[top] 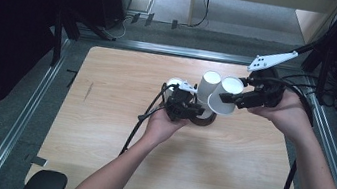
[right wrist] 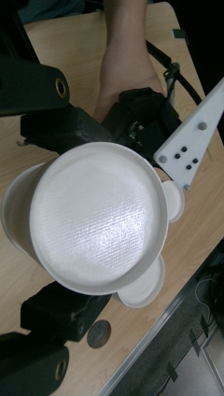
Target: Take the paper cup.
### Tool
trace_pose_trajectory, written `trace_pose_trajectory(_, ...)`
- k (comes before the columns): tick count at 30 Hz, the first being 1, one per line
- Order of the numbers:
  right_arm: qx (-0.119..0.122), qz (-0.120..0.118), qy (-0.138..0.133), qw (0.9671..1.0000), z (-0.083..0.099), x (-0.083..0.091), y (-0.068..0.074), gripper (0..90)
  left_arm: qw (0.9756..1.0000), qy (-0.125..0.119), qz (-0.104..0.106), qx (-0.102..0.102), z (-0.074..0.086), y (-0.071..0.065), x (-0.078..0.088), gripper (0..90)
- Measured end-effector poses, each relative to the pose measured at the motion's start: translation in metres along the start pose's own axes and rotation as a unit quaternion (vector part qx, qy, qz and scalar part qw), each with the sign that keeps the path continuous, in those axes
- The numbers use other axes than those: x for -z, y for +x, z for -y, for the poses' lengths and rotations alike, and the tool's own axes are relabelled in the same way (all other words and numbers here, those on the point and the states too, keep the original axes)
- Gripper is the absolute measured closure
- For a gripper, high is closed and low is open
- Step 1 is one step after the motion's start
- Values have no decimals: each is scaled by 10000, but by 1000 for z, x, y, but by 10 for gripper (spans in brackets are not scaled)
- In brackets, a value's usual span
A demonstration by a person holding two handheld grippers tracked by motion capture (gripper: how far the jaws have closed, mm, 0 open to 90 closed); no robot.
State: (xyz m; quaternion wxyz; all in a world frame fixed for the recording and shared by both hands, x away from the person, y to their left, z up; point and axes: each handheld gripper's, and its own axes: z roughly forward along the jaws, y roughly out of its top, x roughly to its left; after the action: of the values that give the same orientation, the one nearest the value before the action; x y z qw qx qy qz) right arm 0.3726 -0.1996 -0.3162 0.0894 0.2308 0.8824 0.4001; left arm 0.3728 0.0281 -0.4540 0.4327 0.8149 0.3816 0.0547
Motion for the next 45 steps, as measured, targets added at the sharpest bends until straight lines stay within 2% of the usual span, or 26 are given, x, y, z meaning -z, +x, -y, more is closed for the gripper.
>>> trace_pose_trajectory(3,23,-23,1,10000,4,-1,2,328,9999,68,-4,-77,2,0,4,697)
trace_pose_trajectory(5,47,-60,9,10000,12,-3,7,327,9999,132,64,-39,4,2,8,693)
trace_pose_trajectory(9,62,-205,54,9998,24,-9,13,327,9995,153,231,-132,11,6,21,669)
trace_pose_trajectory(11,59,-226,83,9997,28,-12,15,327,9994,174,230,-167,12,7,23,660)
trace_pose_trajectory(12,21,-257,93,9996,31,-13,17,327,9991,203,290,-238,14,8,28,655)
trace_pose_trajectory(14,-5,-294,79,9995,36,-17,18,327,9989,232,275,-290,15,9,30,643)
trace_pose_trajectory(15,1,-289,82,9995,38,-18,19,327,9983,288,325,-399,17,10,35,634)
trace_pose_trajectory(17,-3,-302,113,9995,40,-20,21,327,9981,277,346,-434,19,10,37,625)
trace_pose_trajectory(18,20,-307,112,9995,42,-22,22,327,9978,301,419,-421,20,11,40,593)
trace_pose_trajectory(21,82,-421,78,9990,49,-28,24,327,9962,310,477,-654,23,9,49,503)
trace_pose_trajectory(25,65,-462,121,9988,55,-34,26,327,9945,299,694,-731,27,7,57,454)
trace_pose_trajectory(30,121,-533,149,9984,62,-42,29,327,9903,458,825,-1019,34,9,63,418)
trace_pose_trajectory(31,106,-586,145,9981,66,-48,31,327,9896,427,912,-1027,37,11,65,405)
trace_pose_trajectory(32,106,-586,145,9981,66,-48,31,327,9896,427,912,-1027,37,11,65,403)
trace_pose_trajectory(33,106,-650,146,9977,69,-53,32,327,9890,372,1025,-996,40,14,68,402)
trace_pose_trajectory(36,151,-698,163,9973,71,-59,34,326,9879,346,1106,-1035,42,16,69,390)
trace_pose_trajectory(40,94,-827,143,9964,77,-70,37,327,9867,360,1154,-1088,46,18,70,375)
trace_pose_trajectory(45,177,-944,161,9953,81,-85,43,327,9856,336,1301,-1028,49,24,70,378)
